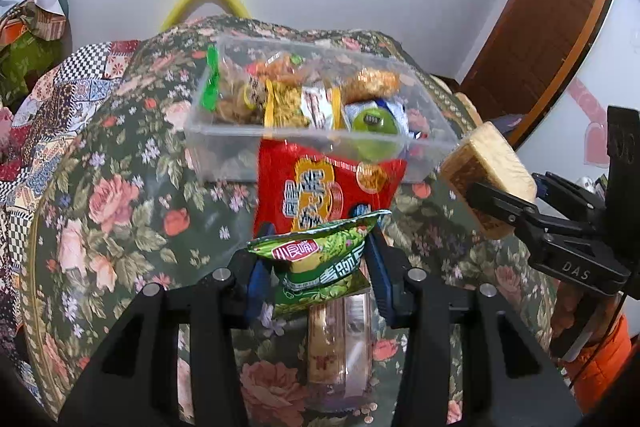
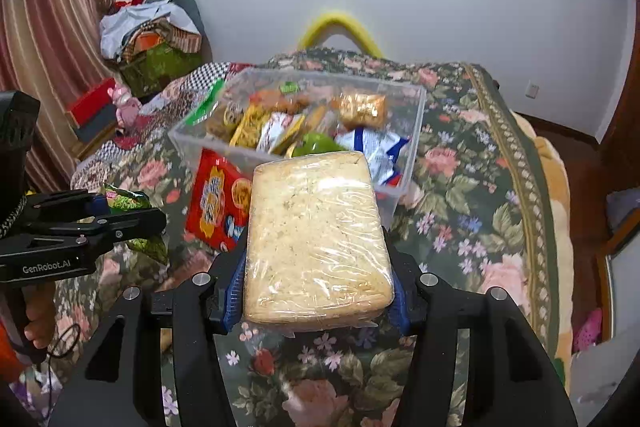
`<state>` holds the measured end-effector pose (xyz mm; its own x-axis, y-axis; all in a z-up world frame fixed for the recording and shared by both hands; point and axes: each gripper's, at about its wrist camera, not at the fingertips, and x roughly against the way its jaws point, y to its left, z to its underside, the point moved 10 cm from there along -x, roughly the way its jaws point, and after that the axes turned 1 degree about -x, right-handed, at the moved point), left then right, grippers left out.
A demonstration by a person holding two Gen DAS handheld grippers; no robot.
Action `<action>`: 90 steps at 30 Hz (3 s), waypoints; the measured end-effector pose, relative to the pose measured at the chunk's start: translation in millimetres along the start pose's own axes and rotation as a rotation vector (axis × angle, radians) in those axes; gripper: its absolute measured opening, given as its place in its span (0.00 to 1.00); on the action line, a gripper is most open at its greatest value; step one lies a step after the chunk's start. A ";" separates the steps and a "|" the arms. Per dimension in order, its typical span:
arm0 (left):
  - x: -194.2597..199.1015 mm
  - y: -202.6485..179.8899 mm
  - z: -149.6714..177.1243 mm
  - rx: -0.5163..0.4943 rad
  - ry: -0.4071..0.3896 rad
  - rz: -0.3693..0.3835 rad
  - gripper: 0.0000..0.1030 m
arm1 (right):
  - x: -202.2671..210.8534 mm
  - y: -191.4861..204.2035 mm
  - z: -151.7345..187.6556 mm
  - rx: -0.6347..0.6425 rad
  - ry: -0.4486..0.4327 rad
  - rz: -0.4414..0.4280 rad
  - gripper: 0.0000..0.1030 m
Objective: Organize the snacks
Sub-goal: 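Carry the pea pack and bread loaf into the clear box and release them, then grasp the red crisp bag with the left tool while the right tool grasps the striped biscuit roll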
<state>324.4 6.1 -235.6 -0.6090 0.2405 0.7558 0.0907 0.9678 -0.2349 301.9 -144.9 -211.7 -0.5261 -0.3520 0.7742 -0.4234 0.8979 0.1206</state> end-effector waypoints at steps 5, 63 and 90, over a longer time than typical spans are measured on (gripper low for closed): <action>1.6 5.5 -20.0 0.011 -0.026 -0.005 0.43 | -1.1 -6.2 -11.6 -0.020 -0.025 0.011 0.51; 1.9 36.1 -69.7 -0.017 -0.069 -0.098 0.67 | -19.8 6.1 -33.4 -0.004 -0.007 -0.024 0.69; 22.1 68.3 42.4 -0.004 0.094 -0.103 0.68 | -80.7 92.2 79.0 0.097 0.253 -0.018 0.60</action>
<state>283.7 74.3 -260.9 -0.5386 0.1454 0.8299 0.0346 0.9880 -0.1506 247.0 -54.6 -312.1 -0.3214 -0.2797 0.9047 -0.5060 0.8583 0.0856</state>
